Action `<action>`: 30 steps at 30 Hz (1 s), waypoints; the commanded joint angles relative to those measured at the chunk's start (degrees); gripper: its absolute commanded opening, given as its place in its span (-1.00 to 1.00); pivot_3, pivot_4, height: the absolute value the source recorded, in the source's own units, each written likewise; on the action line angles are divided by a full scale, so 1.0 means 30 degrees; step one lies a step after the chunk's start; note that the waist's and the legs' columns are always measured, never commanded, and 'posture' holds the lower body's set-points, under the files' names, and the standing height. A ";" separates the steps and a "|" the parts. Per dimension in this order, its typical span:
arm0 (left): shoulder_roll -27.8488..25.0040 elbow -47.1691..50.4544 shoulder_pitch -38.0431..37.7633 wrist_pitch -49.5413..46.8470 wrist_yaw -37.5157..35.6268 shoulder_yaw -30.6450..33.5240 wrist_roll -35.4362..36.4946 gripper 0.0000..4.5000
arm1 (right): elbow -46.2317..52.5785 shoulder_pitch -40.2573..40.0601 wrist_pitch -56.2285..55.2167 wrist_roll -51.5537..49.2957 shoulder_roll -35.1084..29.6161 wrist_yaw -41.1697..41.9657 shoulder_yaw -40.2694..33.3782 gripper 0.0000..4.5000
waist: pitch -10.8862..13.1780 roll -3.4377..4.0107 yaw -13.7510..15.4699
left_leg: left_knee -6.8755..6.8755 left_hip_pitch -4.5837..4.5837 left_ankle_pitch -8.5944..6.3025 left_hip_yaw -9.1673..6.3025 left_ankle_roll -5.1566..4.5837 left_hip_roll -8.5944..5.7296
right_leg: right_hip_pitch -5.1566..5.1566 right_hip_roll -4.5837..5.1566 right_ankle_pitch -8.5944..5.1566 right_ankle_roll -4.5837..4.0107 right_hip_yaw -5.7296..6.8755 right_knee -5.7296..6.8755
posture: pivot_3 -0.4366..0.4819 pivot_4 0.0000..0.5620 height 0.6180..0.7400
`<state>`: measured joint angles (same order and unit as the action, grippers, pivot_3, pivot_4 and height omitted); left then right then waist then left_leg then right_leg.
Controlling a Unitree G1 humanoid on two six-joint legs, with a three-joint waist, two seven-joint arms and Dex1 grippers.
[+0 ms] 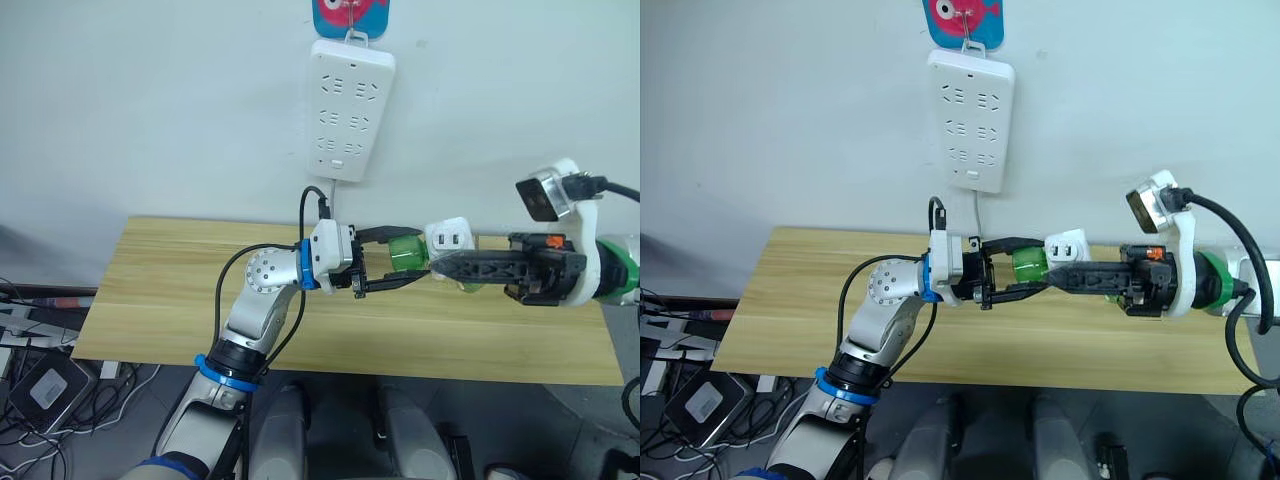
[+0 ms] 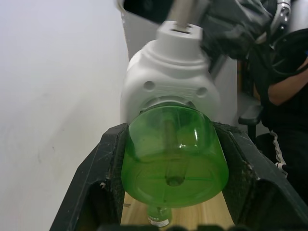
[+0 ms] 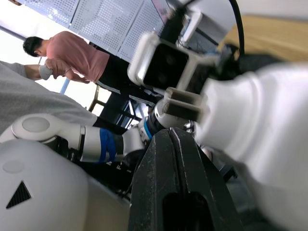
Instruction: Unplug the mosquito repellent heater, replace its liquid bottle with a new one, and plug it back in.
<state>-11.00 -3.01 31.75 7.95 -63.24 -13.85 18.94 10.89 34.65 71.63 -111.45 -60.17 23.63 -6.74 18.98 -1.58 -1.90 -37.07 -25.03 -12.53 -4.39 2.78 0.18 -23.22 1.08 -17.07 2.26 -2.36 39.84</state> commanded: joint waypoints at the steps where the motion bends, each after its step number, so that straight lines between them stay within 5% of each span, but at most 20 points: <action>1: 0.0089 0.0649 -0.0129 0.0299 -0.0205 -0.0301 0.0167 0.00 | -0.0572 0.1691 -0.0555 -0.0515 0.0286 -0.1250 0.0285 -0.99 | 0.0000 0.0000 0.0021 | 0.0000 0.0001 0.0000 -0.0001 0.0000 -0.0003 | -0.0001 0.0000 0.0000 0.0000 -0.0002 0.0003 | -0.03 0.05 1.00; 5: 0.0052 0.0755 -0.0189 0.0285 -0.0413 -0.0438 0.0264 0.00 | -0.0875 0.2745 -0.0888 0.0592 0.0474 -0.3351 0.1165 -0.99 | 0.0000 0.0000 0.0051 | 0.0012 -0.0009 0.0000 -0.0014 0.0000 0.0000 | -0.0001 0.0003 0.0000 0.0000 0.0018 -0.0021 | -0.03 0.05 1.00; 16: 0.0208 0.1110 -0.0120 0.0010 -0.0580 -0.0200 0.0767 0.00 | -0.0679 0.1474 -0.0857 0.9349 0.1283 -0.0143 0.1623 -0.99 | -0.0003 0.0004 0.0064 | 0.0010 -0.0018 0.0001 -0.0020 0.0001 -0.0003 | -0.0012 0.0012 0.0000 -0.0001 0.0013 -0.0030 | 0.01 0.01 1.00; 30: 0.0488 0.1307 0.0025 -0.0360 -0.0524 -0.0031 0.1002 0.00 | 0.0317 -0.0098 0.0260 1.0549 0.2137 0.1417 0.0517 -0.99 | -0.0003 0.0004 0.0072 | 0.0005 -0.0016 0.0001 -0.0012 0.0002 -0.0005 | -0.0012 0.0014 0.0000 -0.0001 0.0015 -0.0007 | 0.01 0.01 1.00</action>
<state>-11.00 -3.01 30.36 5.04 -66.10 -16.52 18.72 9.93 36.28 69.22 -79.96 -53.56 27.47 -5.91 18.98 -1.57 -1.68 -37.05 -25.07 -12.53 -4.43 2.79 0.16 -23.26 1.12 -17.07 2.26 -2.31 39.82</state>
